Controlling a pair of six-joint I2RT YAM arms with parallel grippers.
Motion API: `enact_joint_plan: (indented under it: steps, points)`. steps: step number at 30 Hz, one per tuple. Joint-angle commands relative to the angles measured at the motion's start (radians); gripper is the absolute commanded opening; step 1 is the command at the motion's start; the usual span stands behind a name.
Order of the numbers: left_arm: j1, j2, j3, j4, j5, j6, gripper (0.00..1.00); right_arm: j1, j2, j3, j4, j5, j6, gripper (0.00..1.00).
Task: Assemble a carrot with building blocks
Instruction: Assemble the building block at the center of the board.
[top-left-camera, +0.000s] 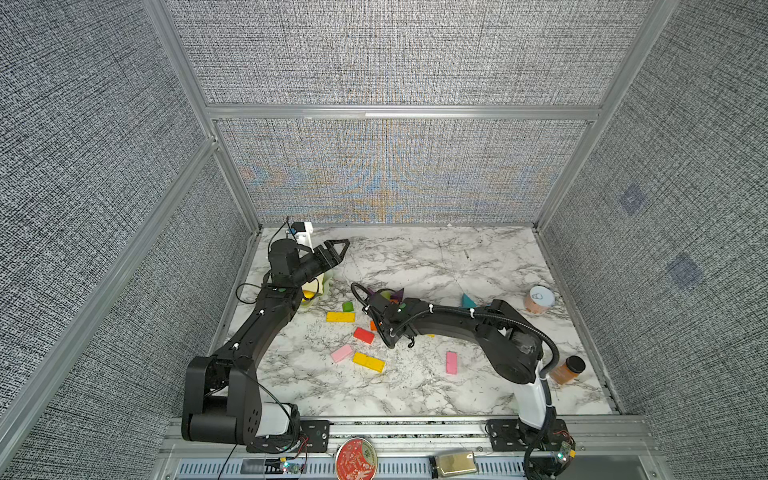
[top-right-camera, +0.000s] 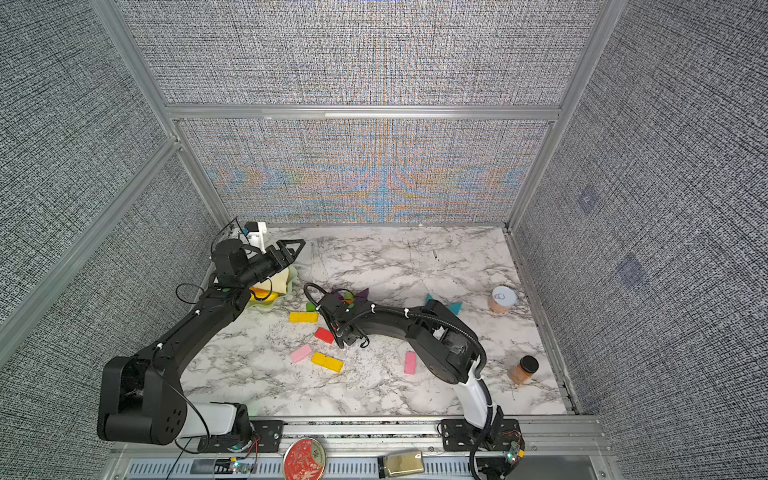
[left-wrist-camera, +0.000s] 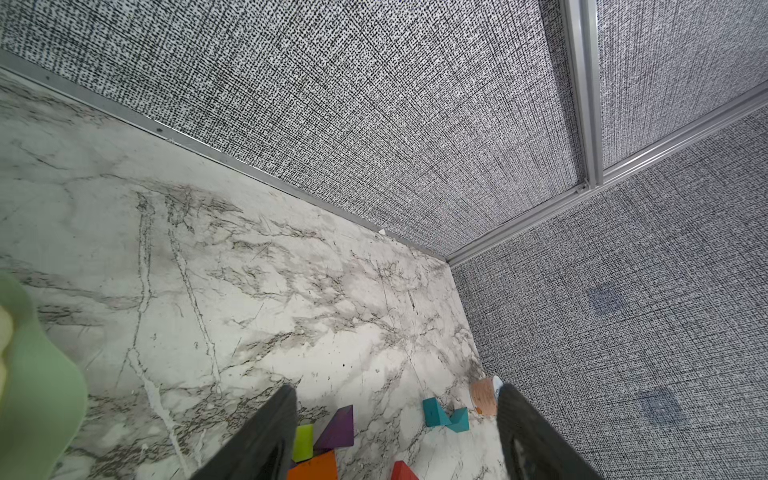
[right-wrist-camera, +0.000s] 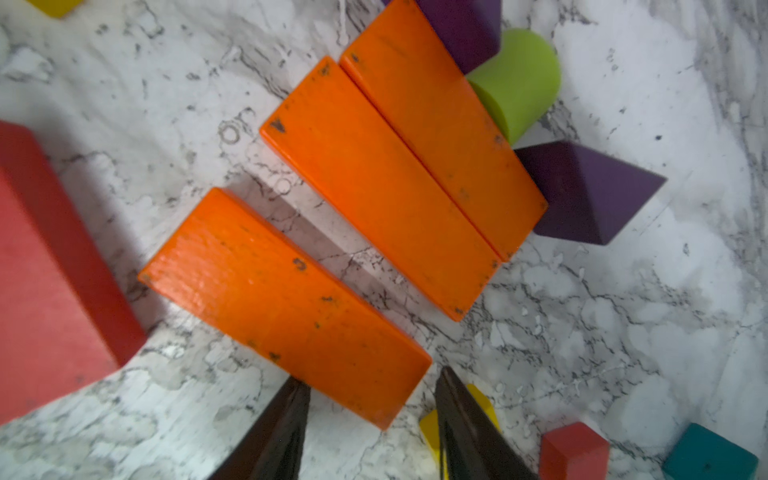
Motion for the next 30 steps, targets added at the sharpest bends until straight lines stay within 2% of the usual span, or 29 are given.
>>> enact_joint_plan:
  steps: [1, 4, 9, 30]
  points:
    - [0.002, -0.003, -0.002, 0.017, 0.004, 0.003, 0.77, 0.0, 0.012, 0.016, -0.003, 0.008, 0.012, 0.53]
    - [0.002, -0.001, -0.003, 0.014, 0.001, 0.005, 0.77, 0.001, 0.016, 0.026, -0.005, 0.011, 0.021, 0.6]
    - [0.002, 0.0, 0.003, 0.007, 0.001, 0.006, 0.77, 0.003, 0.003, 0.025, 0.016, -0.012, 0.047, 0.64]
    - [0.003, 0.001, -0.001, 0.013, 0.004, 0.003, 0.77, -0.007, 0.032, 0.06, 0.017, 0.054, 0.068, 0.69]
